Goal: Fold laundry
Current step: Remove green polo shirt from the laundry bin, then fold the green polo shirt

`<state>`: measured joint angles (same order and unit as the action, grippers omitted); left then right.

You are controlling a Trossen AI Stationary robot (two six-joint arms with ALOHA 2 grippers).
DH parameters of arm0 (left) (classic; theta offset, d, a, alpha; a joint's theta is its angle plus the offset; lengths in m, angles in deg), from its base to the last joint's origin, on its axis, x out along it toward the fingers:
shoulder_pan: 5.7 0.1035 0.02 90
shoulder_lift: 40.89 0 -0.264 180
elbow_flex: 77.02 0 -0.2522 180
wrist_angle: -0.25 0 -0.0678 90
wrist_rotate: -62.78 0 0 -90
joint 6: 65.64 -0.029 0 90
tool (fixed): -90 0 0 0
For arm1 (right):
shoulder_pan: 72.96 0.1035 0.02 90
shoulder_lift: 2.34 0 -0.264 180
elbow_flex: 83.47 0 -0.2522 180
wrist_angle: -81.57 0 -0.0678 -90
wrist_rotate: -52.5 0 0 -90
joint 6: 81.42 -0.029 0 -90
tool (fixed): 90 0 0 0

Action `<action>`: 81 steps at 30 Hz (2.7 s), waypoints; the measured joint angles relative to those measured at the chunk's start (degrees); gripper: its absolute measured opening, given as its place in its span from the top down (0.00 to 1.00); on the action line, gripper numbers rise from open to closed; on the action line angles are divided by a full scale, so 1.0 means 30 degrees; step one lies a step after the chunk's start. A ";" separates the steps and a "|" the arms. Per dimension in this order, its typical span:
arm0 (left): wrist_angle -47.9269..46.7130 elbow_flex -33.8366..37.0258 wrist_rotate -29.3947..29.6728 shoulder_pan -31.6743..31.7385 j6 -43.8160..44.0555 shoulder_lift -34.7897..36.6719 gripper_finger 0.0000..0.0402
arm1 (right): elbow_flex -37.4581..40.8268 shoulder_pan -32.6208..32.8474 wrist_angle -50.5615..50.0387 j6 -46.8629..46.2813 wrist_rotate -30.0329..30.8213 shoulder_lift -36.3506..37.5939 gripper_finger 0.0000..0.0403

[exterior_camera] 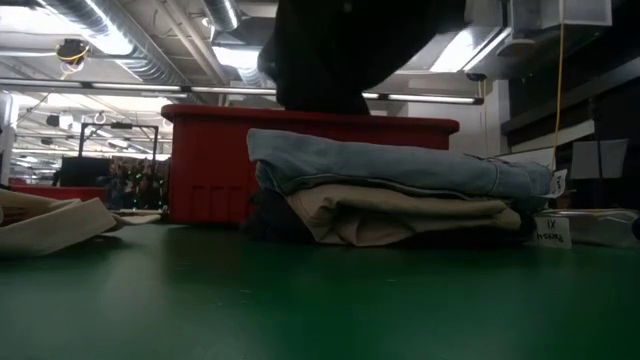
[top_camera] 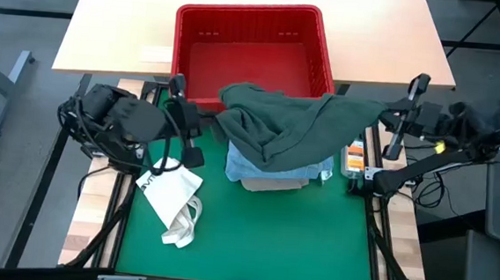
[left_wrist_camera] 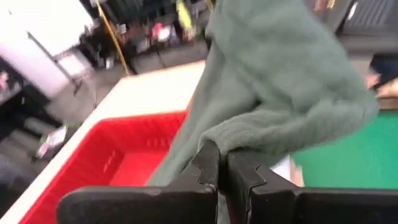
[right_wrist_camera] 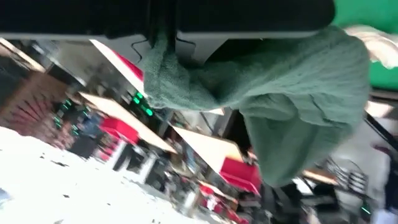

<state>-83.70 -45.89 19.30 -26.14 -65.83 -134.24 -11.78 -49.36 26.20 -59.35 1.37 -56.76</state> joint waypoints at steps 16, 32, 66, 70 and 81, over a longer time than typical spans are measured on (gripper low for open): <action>0.3337 0.0041 0.1256 -0.0454 -0.3133 0.1988 1.00 | -0.6823 0.0003 0.0361 0.1153 -0.5125 -0.3231 1.00; -0.1262 0.0030 -0.4497 -0.1017 0.3637 0.3276 1.00 | -0.7031 0.0018 -0.3351 -0.2608 -0.7385 -0.5035 1.00; -0.0577 0.0045 -0.7411 -0.8389 1.0478 0.3968 1.00 | -0.7030 1.0858 -0.2392 -0.8394 -0.3332 -0.6932 1.00; 0.0252 0.0045 -0.7392 -0.8613 1.0079 0.3984 1.00 | -0.7030 1.1575 -0.1700 -0.8276 -0.2546 -0.6932 1.00; -0.1495 0.0052 -0.7218 -0.8698 1.1540 0.3576 0.99 | -0.7038 1.1631 -0.2920 -0.9378 -0.1777 -0.7605 1.00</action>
<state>-88.19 -45.73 -2.35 -52.23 -31.21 -123.51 -32.89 -14.46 17.44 -87.48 -3.96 -79.58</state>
